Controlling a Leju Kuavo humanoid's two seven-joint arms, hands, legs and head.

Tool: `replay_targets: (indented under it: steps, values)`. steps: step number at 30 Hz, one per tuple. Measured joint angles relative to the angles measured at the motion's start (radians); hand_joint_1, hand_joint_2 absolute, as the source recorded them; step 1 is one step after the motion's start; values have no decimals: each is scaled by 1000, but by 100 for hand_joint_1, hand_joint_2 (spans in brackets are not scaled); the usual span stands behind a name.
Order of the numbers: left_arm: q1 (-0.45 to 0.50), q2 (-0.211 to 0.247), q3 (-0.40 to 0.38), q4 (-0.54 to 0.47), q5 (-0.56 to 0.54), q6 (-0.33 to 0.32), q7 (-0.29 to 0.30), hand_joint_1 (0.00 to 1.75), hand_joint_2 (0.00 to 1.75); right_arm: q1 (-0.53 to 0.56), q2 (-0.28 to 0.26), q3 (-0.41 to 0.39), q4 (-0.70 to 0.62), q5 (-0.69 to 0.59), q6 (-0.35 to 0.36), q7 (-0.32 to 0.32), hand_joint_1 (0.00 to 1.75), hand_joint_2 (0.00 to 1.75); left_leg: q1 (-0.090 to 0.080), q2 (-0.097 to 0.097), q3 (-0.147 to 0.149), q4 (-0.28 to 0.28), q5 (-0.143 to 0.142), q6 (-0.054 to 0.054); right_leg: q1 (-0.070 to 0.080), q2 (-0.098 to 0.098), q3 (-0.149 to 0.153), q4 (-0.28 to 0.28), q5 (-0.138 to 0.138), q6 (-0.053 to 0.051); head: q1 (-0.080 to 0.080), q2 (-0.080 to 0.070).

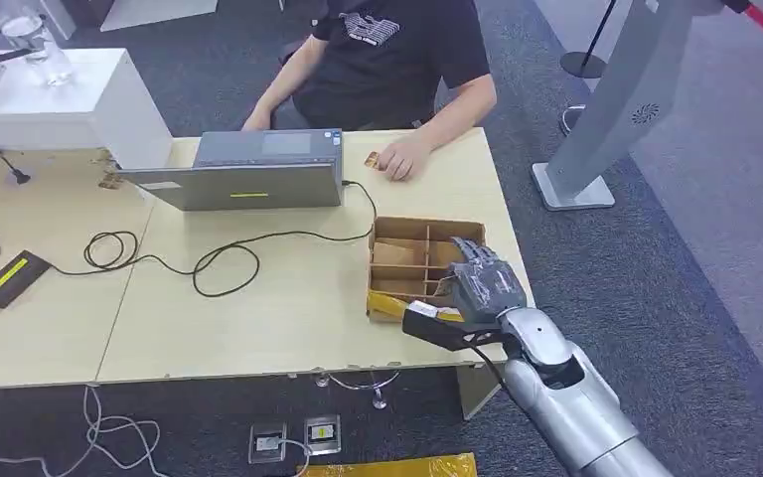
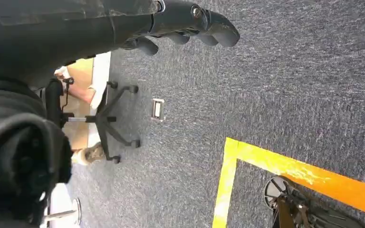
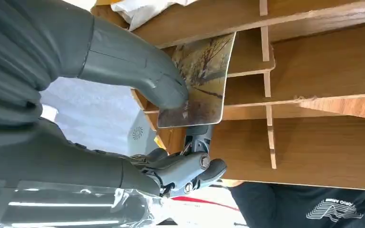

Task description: Pass the card to the sensor for recognition and then transmit it.

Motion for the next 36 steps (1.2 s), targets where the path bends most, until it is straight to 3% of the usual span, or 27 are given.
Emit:
replay_targets:
  steps: [10,18,23,31,36]
  values:
    - [0,0,0,0,0,-8,-10,0,0,0,0,-16,-33,11,-3,3,175,175,0,0,0,0,0,0,0,0,0,0,0,0,0,0]
    - [1,3,-1,0,-1,-13,-29,0,0,-29,-12,-71,-215,53,-23,-15,175,175,0,0,0,0,0,0,0,0,0,0,0,0,0,0]
    - [3,8,-10,0,-15,-24,-43,0,0,-80,-35,-153,-378,51,-150,-56,175,175,0,0,0,0,0,0,0,0,0,0,0,0,0,0]
    - [3,9,-33,0,-29,-36,-46,0,0,-87,-54,-233,-506,43,-219,-67,175,175,0,1,0,0,0,0,0,1,0,0,0,0,0,0]
    - [2,9,-43,0,-35,-44,-46,0,0,-59,-62,-254,-516,42,-245,-79,175,175,0,1,0,0,0,0,0,1,0,0,0,0,0,0]
